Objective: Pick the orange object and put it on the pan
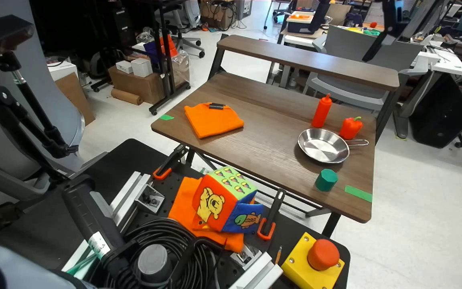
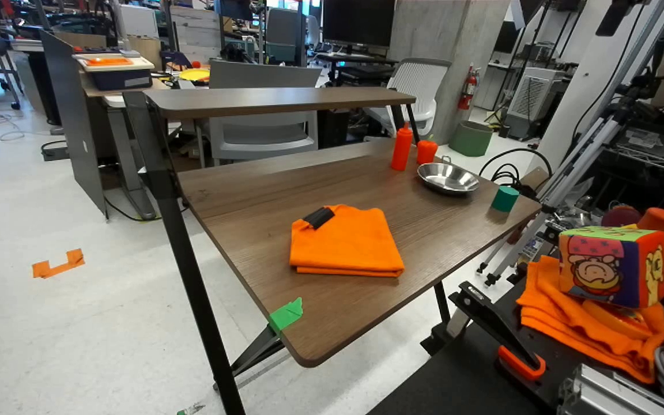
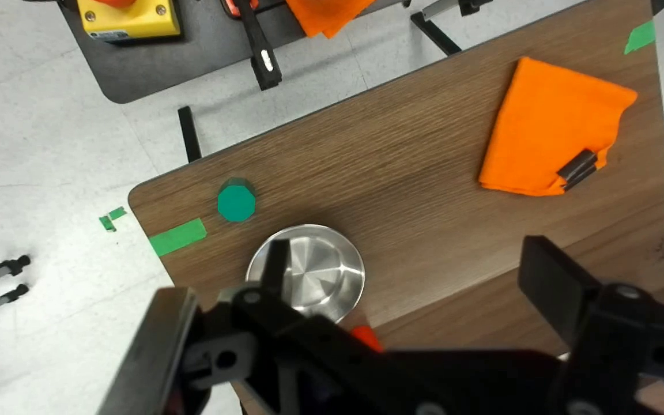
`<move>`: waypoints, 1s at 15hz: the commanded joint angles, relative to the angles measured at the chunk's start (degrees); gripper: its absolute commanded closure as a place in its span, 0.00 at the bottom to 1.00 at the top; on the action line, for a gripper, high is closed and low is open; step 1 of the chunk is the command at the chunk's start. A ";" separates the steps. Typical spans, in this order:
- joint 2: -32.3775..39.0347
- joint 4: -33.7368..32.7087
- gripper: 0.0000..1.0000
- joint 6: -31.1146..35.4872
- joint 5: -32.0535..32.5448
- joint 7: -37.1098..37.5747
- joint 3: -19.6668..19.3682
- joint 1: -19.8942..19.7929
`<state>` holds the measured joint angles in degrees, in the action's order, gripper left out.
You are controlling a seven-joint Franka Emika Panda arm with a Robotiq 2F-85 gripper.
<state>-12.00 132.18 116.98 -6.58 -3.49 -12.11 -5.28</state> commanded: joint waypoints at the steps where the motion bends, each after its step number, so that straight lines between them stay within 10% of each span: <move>1: 6.84 -4.91 0.00 6.15 -3.92 0.32 1.01 -0.38; 15: 38.52 -32.16 0.00 16.82 -3.55 11.06 5.61 -0.97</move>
<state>21.26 106.55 134.50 -9.47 6.24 -7.61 -5.29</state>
